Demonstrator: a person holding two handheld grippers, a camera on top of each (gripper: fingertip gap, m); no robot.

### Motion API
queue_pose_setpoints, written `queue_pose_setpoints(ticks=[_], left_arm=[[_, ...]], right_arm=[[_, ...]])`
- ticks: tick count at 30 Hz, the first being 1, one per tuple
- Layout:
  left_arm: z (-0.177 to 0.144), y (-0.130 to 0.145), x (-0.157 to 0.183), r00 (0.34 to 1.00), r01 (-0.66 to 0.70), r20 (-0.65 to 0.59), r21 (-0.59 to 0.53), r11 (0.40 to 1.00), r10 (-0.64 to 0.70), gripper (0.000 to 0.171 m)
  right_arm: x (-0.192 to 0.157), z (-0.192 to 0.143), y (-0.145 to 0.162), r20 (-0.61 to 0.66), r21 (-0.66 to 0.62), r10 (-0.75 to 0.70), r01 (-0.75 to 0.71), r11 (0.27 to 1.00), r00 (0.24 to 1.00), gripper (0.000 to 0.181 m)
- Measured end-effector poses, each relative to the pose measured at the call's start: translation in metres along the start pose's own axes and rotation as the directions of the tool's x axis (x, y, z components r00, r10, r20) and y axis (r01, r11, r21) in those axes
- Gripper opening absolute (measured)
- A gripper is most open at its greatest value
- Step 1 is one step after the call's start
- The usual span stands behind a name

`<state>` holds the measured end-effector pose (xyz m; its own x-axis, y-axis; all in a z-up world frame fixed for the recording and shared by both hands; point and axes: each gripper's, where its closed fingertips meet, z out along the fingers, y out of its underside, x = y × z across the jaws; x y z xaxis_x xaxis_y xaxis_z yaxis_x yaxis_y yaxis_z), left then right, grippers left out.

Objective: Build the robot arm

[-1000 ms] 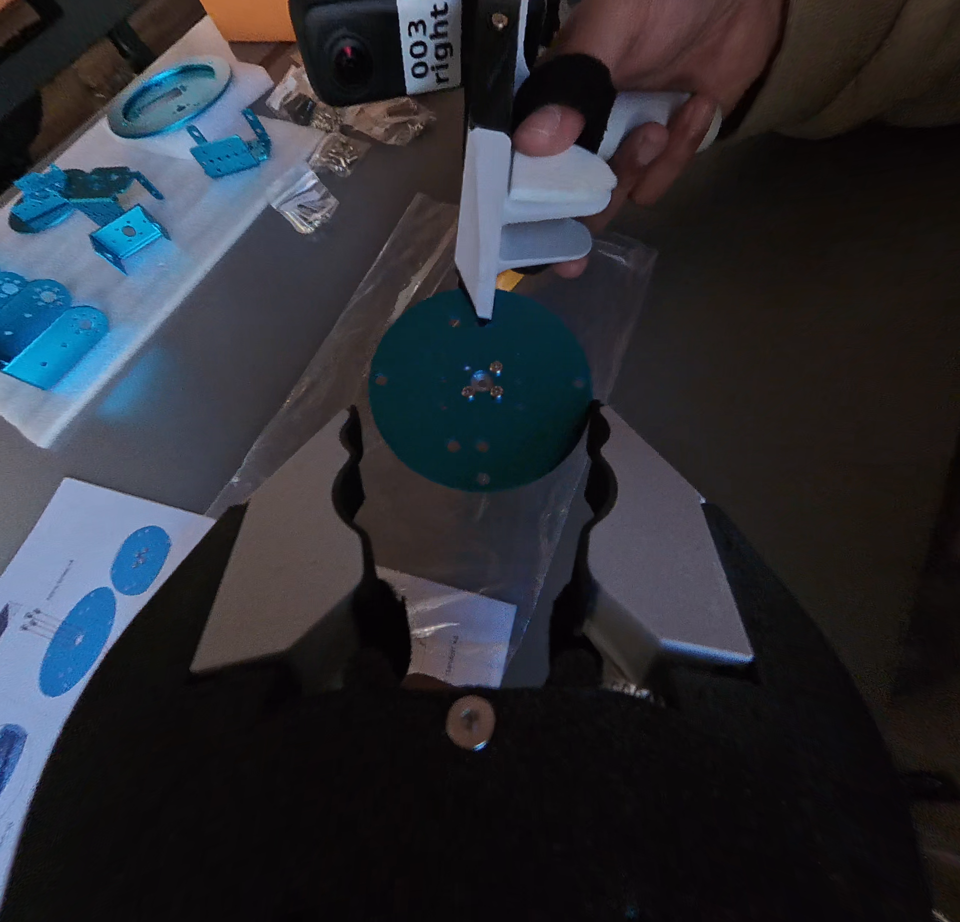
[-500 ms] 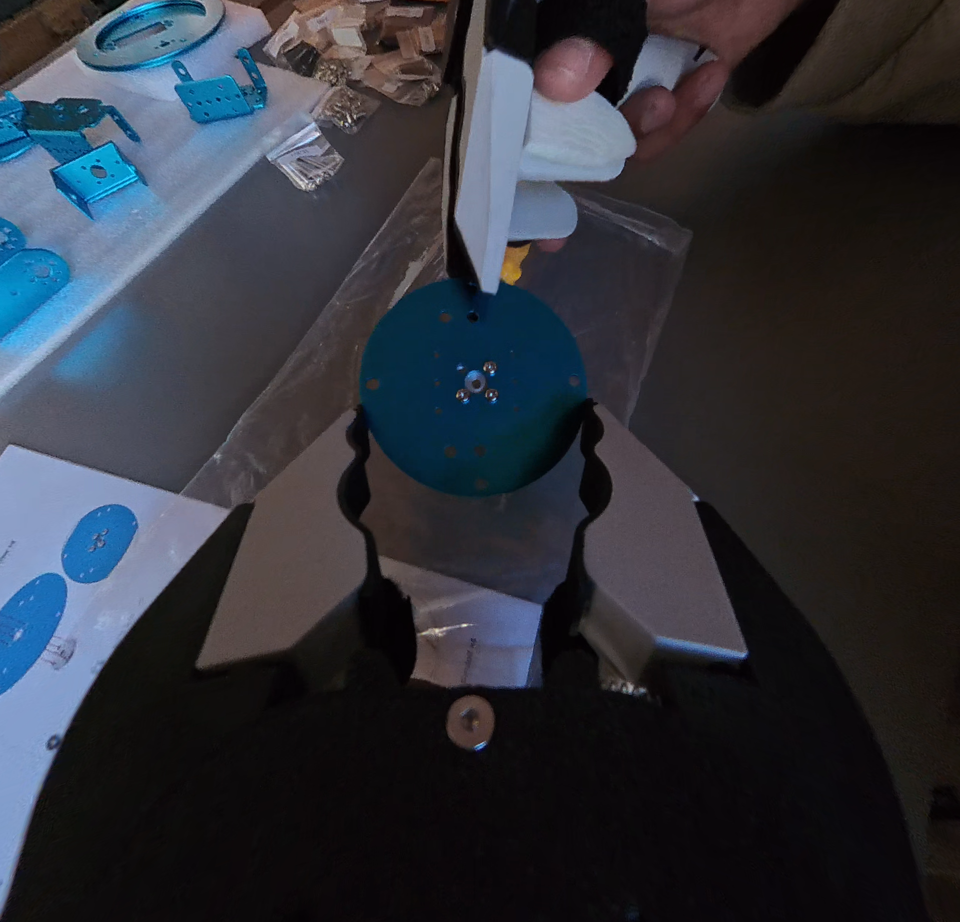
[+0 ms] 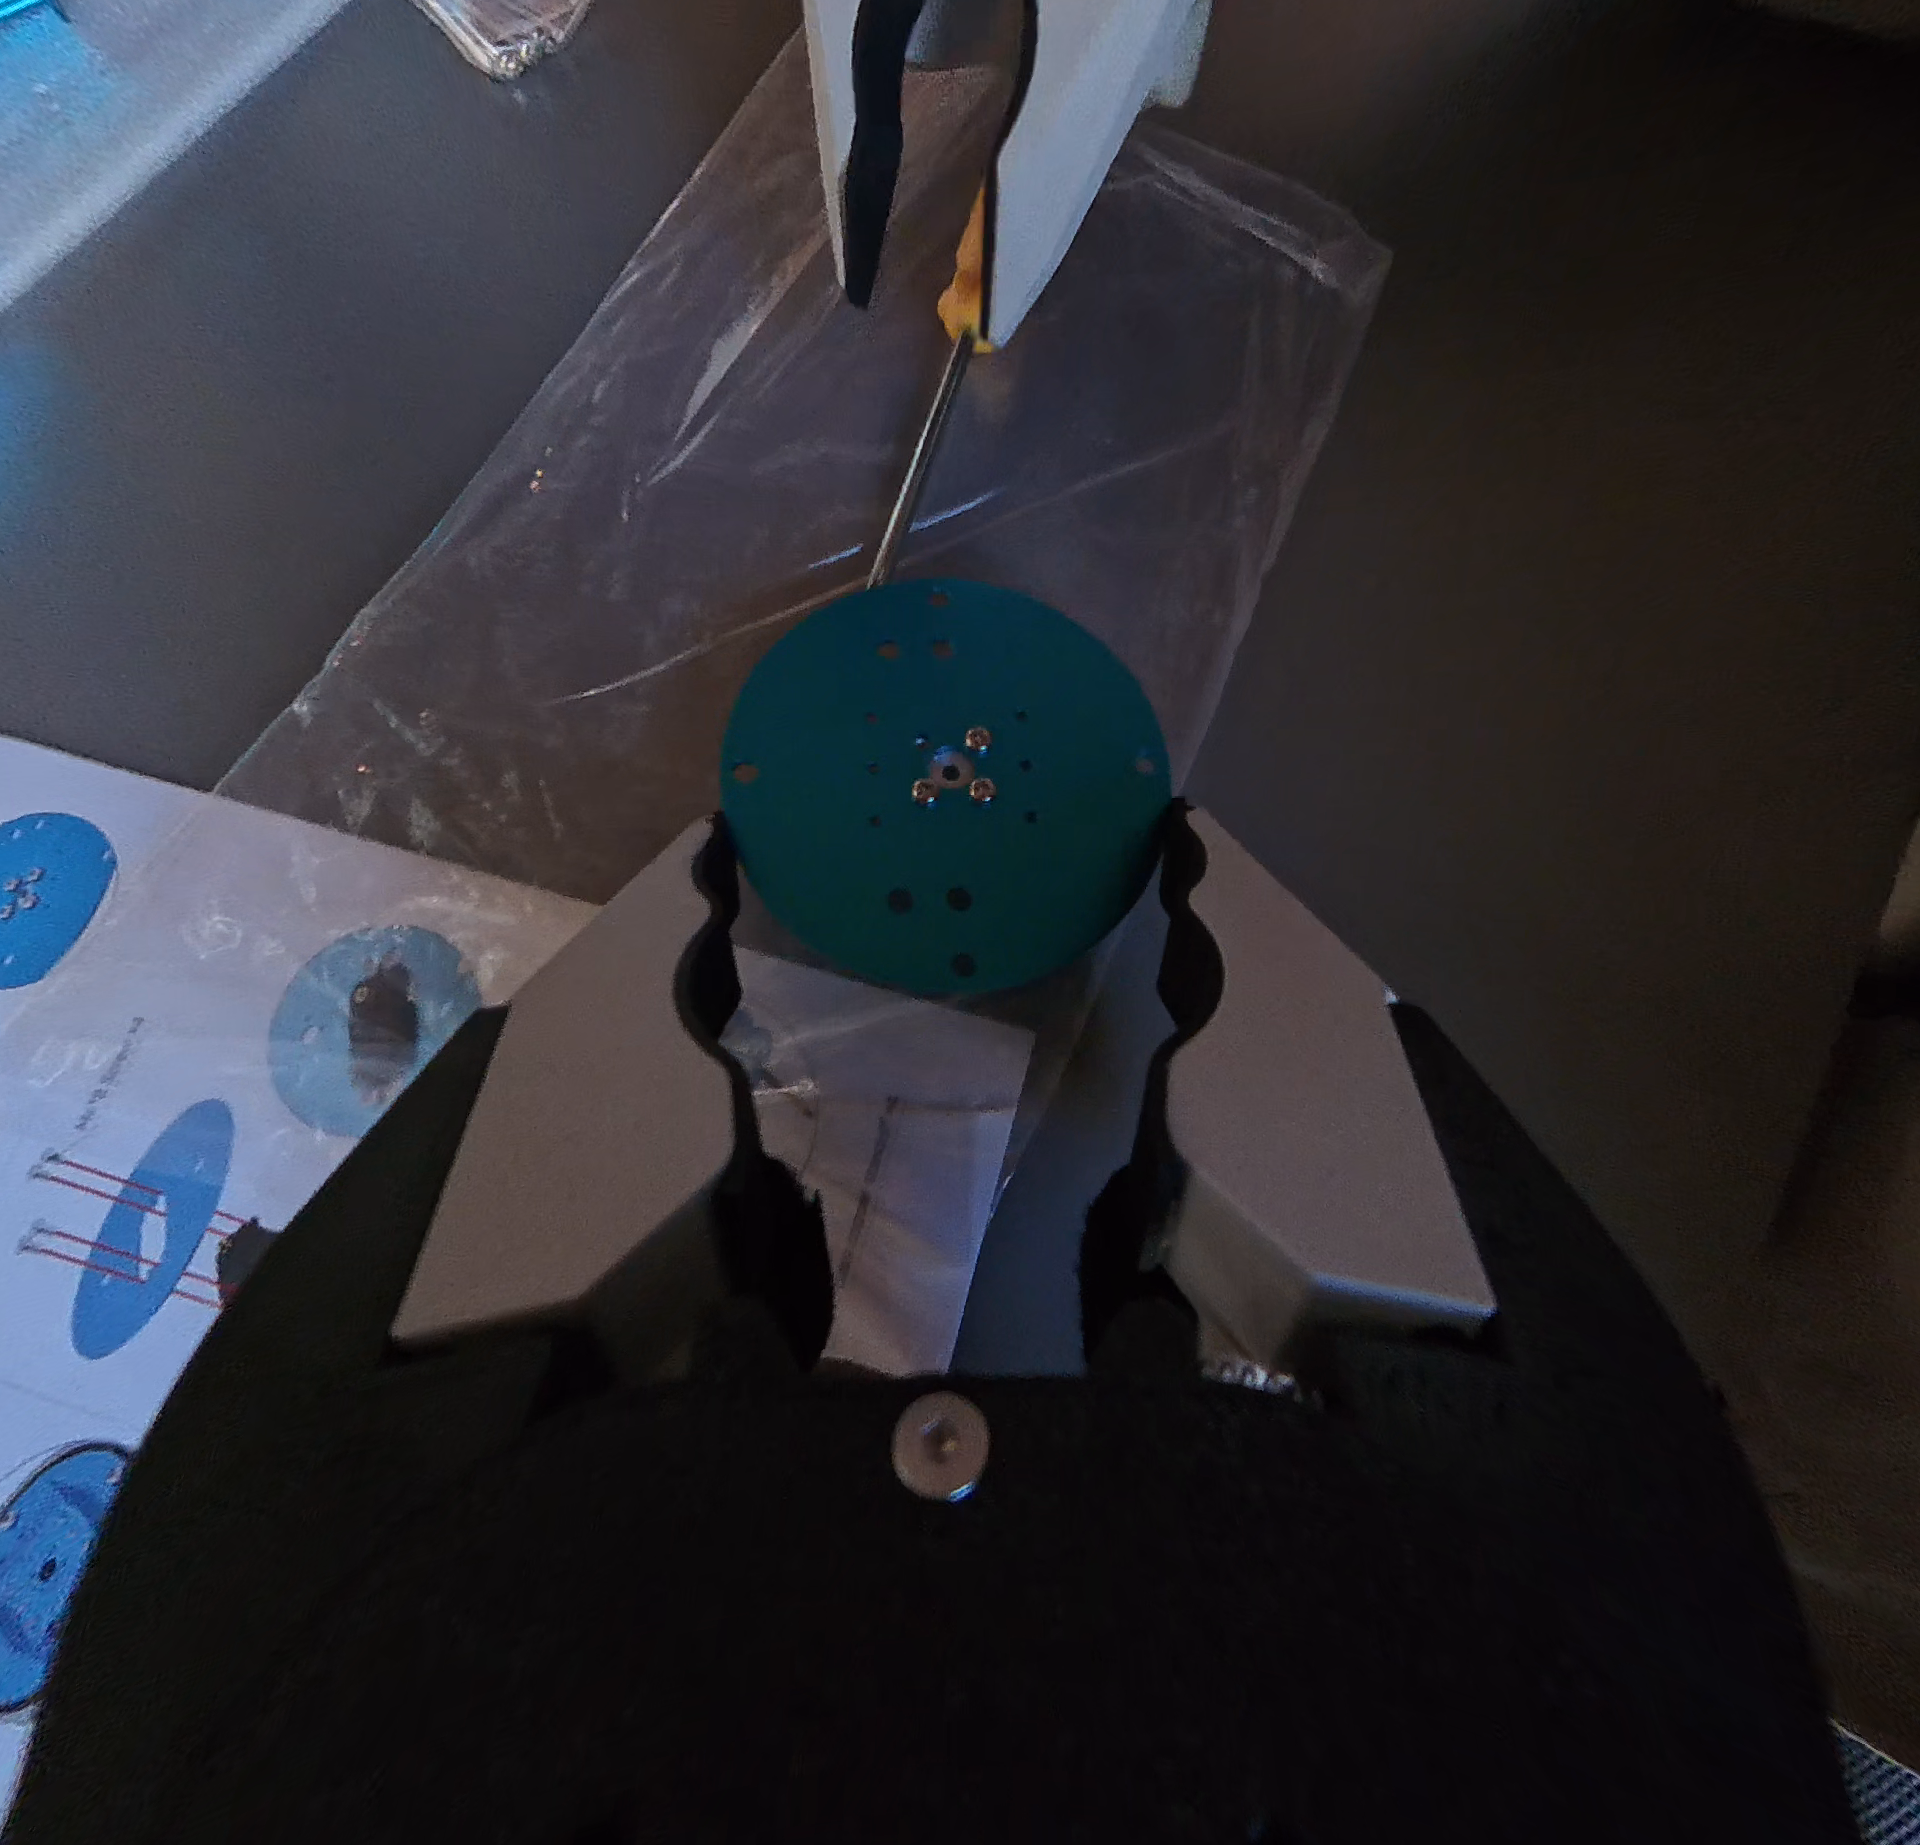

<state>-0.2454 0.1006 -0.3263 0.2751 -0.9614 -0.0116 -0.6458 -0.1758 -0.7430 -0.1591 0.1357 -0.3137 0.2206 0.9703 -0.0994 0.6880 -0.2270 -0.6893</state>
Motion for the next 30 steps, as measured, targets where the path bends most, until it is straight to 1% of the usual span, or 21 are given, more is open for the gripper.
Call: queue_pose_setpoints(ticks=[3,4,7,9,11,13,14,16,20,23,25,28,30], left_arm=[[0.002,-0.003,-0.002,1.000,0.007,-0.007,-0.001,1.000,-0.007,0.082],[0.004,-0.002,-0.004,1.000,0.009,-0.007,-0.008,1.000,-0.009,0.082],[0.008,-0.002,-0.008,0.999,0.030,-0.014,-0.021,0.999,-0.030,0.083],[0.012,-0.002,-0.007,0.999,0.039,-0.031,-0.024,0.999,-0.040,0.083],[0.016,-0.003,-0.006,0.998,0.044,-0.044,-0.029,0.999,-0.045,0.083],[0.018,-0.006,-0.005,0.998,0.046,-0.049,-0.030,0.999,-0.047,0.083],[0.019,-0.007,-0.005,0.998,0.046,-0.050,-0.033,0.998,-0.048,0.083],[0.019,-0.008,-0.005,0.998,0.041,-0.044,-0.039,0.998,-0.043,0.083],[0.017,-0.008,-0.006,0.998,0.046,-0.029,-0.042,0.998,-0.047,0.083],[0.022,-0.015,-0.004,0.998,0.045,-0.037,-0.034,0.998,-0.046,0.082],[0.029,-0.022,-0.003,0.999,0.032,-0.038,-0.033,0.999,-0.033,0.082],[0.042,-0.024,-0.005,0.999,0.020,-0.024,-0.059,0.998,-0.022,0.083],[0.046,-0.028,-0.006,0.999,0.031,-0.013,-0.061,0.998,-0.032,0.082]], right_arm=[[0.004,-0.011,0.009,-0.026,0.017,-0.032,0.033,0.999,0.999,0.032],[0.004,-0.014,0.014,-0.017,0.025,-0.039,0.040,0.999,0.999,0.035],[0.015,-0.023,0.038,-0.048,-0.005,-0.059,0.059,0.998,0.997,0.042],[0.014,-0.029,0.047,-0.032,0.028,-0.075,0.076,0.997,0.997,0.046],[0.011,-0.031,0.050,-0.014,0.071,-0.089,0.090,0.993,0.996,0.044],[0.010,-0.028,0.056,-0.014,0.072,-0.120,0.121,0.990,0.993,0.039],[0.012,-0.026,0.056,-0.032,0.079,-0.142,0.144,0.986,0.989,0.036],[0.010,-0.027,0.057,-0.047,0.066,-0.181,0.184,0.981,0.982,0.018],[0.015,-0.039,0.058,-0.111,0.016,-0.227,0.230,0.973,0.968,0.018],[0.016,-0.065,0.051,-0.119,0.028,-0.205,0.210,0.977,0.972,0.018],[0.018,-0.083,0.045,-0.146,0.019,-0.220,0.226,0.974,0.964,0.018],[0.014,-0.104,0.028,-0.137,0.045,-0.229,0.237,0.971,0.964,0.018],[0.008,-0.109,0.020,-0.084,0.033,-0.227,0.230,0.973,0.970,0.018]])
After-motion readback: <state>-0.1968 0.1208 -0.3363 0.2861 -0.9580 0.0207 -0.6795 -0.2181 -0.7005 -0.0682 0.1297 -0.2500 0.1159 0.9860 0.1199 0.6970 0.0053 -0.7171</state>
